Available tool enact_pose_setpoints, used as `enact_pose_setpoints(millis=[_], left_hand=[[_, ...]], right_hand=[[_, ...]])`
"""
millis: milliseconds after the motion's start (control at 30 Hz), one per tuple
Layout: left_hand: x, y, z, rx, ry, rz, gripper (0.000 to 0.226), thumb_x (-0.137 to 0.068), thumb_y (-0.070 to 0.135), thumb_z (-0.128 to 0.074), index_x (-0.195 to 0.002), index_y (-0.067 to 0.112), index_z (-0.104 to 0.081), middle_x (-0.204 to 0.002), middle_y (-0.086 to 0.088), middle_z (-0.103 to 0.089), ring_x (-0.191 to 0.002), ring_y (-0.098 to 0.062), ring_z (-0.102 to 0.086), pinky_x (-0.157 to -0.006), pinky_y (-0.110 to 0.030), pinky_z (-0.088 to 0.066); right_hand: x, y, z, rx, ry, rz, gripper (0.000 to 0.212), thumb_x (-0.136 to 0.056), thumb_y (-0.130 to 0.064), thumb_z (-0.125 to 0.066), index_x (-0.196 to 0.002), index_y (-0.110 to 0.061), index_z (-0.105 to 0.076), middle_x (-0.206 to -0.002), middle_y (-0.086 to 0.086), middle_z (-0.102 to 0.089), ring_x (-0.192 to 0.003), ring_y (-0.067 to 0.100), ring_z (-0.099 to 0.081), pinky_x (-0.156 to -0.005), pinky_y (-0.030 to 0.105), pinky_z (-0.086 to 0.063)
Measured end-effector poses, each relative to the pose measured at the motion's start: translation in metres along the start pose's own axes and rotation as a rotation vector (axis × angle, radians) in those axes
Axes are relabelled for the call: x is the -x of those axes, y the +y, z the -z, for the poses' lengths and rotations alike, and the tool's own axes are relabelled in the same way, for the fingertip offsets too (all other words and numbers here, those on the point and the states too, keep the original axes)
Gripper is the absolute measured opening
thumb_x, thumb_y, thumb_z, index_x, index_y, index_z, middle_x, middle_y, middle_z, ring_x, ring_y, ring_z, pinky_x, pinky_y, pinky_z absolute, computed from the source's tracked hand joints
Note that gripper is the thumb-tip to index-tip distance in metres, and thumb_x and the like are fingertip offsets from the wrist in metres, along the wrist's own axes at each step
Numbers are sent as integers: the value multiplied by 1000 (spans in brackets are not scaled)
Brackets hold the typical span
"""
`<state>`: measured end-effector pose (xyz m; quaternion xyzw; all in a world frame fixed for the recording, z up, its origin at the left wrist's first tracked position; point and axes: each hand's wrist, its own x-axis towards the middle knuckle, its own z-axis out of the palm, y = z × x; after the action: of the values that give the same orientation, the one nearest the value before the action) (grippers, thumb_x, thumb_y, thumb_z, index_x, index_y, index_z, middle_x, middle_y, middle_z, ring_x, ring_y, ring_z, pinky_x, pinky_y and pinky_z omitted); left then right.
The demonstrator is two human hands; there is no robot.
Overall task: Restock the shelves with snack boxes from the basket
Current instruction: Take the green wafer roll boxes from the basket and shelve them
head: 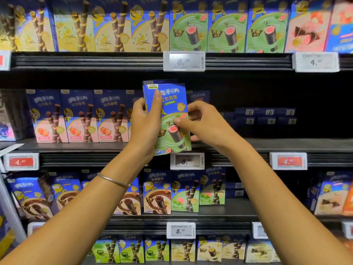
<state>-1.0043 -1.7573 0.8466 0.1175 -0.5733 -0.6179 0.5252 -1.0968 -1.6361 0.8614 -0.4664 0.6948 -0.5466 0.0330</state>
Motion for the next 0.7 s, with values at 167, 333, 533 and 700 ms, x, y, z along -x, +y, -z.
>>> enact_pose_setpoints(millis=[167,333,533,700], left_hand=[[5,-5,-17,15,-13,5,43,-104,54,-57,-126,17,-54,-102,4,-79,-86,-7,-79,-64,-18,-59],[-2,-12,-14,-70,37,-89,25,-109,35,-56,-127,17,-54,-110,3,-69,-96,-14,-72,-81,-41,-60],[-7,-16,-11,-53,89,-84,30,-110,30,-57,-131,11,-51,-107,7,-69,-80,3,-72,-66,-19,-57],[-6,-17,-15,-45,78,-85,25,-110,30,-57,-126,14,-47,-101,9,-67,-71,6,-72,-54,-13,-53]], right_hand=[[7,4,19,7,34,-4,31,-88,-30,-78,-113,-20,-63,-106,-1,-73,-96,15,-74,-73,45,-65],[7,21,61,-58,128,-56,24,-89,-17,-77,-110,-14,-66,-100,3,-76,-93,15,-75,-74,44,-64],[-37,69,110,-66,343,-230,32,-82,-7,-77,-111,-6,-64,-107,11,-72,-96,25,-73,-71,48,-64],[-74,112,128,92,442,-348,25,-85,-6,-60,-108,0,-68,-110,23,-70,-101,41,-69,-85,57,-59]])
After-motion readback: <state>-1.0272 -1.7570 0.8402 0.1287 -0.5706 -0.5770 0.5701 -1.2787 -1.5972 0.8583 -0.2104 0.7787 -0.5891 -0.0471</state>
